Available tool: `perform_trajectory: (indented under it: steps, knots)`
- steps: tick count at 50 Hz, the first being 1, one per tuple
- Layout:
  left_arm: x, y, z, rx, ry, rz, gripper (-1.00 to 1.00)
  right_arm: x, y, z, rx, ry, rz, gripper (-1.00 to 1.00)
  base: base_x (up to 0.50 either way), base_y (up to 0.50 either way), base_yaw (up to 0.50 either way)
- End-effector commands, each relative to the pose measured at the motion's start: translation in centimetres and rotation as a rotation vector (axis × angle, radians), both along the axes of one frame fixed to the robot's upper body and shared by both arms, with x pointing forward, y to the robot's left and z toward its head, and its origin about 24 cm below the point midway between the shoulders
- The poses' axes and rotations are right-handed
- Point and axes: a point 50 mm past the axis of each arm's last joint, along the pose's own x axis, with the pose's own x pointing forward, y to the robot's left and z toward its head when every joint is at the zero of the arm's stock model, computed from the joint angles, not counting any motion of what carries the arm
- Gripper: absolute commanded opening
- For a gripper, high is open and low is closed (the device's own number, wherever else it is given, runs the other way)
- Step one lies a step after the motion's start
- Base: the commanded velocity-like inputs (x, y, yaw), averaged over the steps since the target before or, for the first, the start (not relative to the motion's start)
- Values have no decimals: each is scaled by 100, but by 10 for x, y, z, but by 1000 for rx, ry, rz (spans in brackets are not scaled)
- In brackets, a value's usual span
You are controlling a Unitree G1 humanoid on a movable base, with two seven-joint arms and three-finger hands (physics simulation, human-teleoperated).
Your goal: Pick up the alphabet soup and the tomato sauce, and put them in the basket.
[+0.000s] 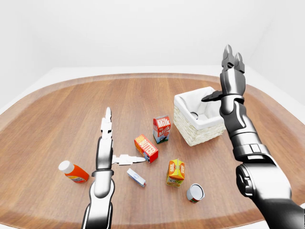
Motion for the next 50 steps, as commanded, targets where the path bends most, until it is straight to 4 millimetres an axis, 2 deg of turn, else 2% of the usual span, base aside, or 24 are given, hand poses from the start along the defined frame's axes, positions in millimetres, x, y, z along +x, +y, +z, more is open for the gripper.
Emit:
perform_trajectory:
  steps: [1, 12, 31, 50]
  knots:
    - [-1, 0, 2, -3, -9, 0, 100, -16, 1, -3, 50, -39, 51, 100, 0, 0, 0]
    - [-1, 0, 0, -2, -1, 1, 100, -36, 2, -7, 86, -68, 107, 100, 0, 0, 0]
    - [-2, 0, 3, -1, -10, -2, 100, -57, 0, -22, 139, -67, 126, 100, 0, 0, 0]
    - [-2, 0, 3, -1, -10, -2, 100, -84, 4, -28, 194, -77, 193, 100, 0, 0, 0]
